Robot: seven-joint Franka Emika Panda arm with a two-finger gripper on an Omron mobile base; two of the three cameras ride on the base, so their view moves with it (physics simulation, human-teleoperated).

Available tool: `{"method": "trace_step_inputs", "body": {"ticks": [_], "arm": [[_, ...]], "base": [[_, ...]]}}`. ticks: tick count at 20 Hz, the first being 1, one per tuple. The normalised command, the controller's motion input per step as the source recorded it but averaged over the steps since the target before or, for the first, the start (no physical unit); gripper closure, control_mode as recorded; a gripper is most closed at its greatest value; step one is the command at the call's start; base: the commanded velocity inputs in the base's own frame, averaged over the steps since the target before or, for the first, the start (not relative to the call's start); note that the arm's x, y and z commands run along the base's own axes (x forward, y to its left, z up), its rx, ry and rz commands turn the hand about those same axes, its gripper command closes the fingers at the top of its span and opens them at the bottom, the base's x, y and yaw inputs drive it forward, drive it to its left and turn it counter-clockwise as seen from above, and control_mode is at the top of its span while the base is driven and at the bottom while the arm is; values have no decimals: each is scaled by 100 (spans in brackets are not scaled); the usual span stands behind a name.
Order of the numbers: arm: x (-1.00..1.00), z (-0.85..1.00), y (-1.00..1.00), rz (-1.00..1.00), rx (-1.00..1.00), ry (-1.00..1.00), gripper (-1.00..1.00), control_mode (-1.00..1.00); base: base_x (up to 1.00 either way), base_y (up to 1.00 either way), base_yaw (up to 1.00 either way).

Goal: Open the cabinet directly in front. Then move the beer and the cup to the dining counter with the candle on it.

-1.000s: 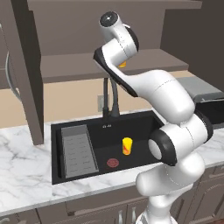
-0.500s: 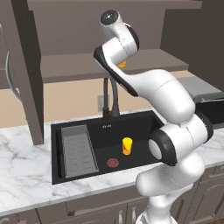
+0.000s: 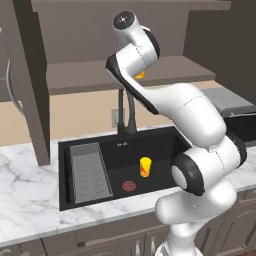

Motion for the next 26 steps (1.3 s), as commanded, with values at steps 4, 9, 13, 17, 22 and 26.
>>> {"method": "trace_step_inputs", "body": {"ticks": [4, 9, 13, 17, 22, 26], "arm": [[-66, -25, 11, -4, 0, -18, 100, -100], [-81, 0, 0, -6, 1, -11, 100, -100], [-91, 0, -4, -10, 4, 0, 100, -100], [-91, -9, -1, -11, 3, 0, 100, -100], [-70, -16, 0, -11, 0, 0, 100, -100], [-48, -20, 0, -7, 0, 3, 100, -100]], "base": [[0, 0, 0], [0, 0, 0], [0, 0, 0], [0, 0, 0], [0, 0, 0], [0, 0, 0]]}}
